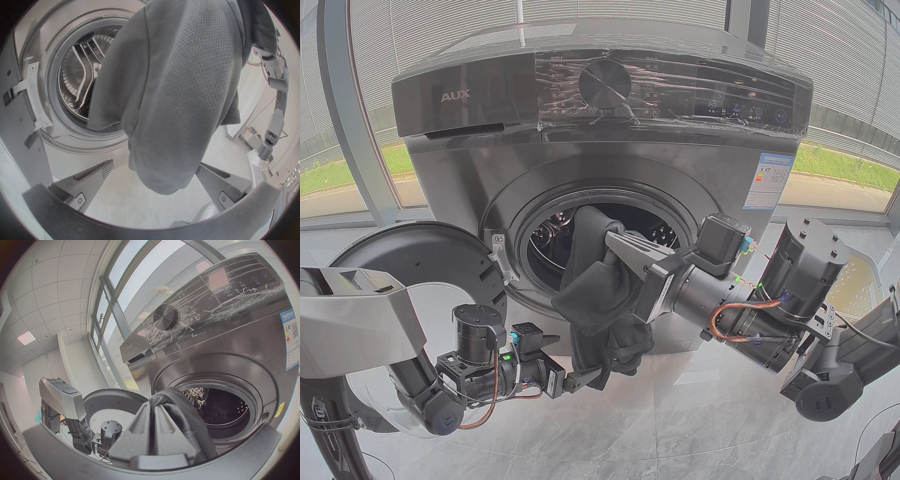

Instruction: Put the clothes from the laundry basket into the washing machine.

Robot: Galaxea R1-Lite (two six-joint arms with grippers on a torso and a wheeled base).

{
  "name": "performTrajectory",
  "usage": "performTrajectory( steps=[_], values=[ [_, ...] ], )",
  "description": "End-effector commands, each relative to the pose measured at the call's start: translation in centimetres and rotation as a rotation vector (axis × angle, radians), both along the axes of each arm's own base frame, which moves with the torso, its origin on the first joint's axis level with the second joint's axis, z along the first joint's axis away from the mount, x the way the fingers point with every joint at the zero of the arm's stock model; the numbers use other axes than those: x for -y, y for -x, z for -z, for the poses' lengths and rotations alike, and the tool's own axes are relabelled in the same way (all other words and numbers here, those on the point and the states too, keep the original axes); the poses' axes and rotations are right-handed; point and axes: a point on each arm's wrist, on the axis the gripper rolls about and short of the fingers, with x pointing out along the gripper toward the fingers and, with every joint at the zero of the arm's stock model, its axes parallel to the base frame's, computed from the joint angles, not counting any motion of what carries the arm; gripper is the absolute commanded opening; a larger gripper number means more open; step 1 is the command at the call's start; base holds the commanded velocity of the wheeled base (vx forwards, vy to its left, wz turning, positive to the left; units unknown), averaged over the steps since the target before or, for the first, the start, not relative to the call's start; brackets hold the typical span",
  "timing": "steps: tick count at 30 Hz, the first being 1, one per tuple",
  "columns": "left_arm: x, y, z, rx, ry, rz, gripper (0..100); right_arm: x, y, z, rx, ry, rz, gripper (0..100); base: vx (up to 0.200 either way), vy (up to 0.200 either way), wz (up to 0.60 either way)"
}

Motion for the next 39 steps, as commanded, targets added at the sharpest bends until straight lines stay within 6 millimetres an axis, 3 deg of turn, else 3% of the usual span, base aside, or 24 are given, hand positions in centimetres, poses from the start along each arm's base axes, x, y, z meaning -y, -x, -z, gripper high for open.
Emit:
performTrajectory(
  steps=[1,7,8,19,32,33,39],
  values=[
    [0.3,-0.2,0.6,-0.018,0.009,0.003,100,0.0,0.1,-0.1,0.003,-0.003,-0.002,0,0.000,0.000,0.00],
    [0.6,-0.6,0.5,-0.005,0.030,-0.008,100,0.0,0.1,0.0,0.000,-0.002,-0.002,0,0.000,0.000,0.00],
    [0.6,-0.7,0.5,-0.001,0.030,-0.009,0,0.0,0.1,0.0,-0.001,-0.001,-0.002,0,0.000,0.000,0.00],
    [0.7,-0.3,-0.2,0.050,0.061,-0.001,0,0.1,0.0,0.2,-0.005,0.003,0.001,0,0.000,0.000,0.00],
    [0.0,3.3,-2.9,0.147,0.122,0.034,0,1.2,-1.3,1.7,-0.039,0.040,0.053,0,0.000,0.000,0.00],
    [-0.1,3.3,-3.2,0.165,0.131,0.030,0,1.4,-1.6,1.8,-0.045,0.045,0.064,100,0.000,0.000,0.00],
    [0.0,3.2,-5.4,0.227,0.221,0.016,0,2.3,-2.5,3.0,-0.077,0.076,0.102,100,0.000,0.000,0.00]
  ],
)
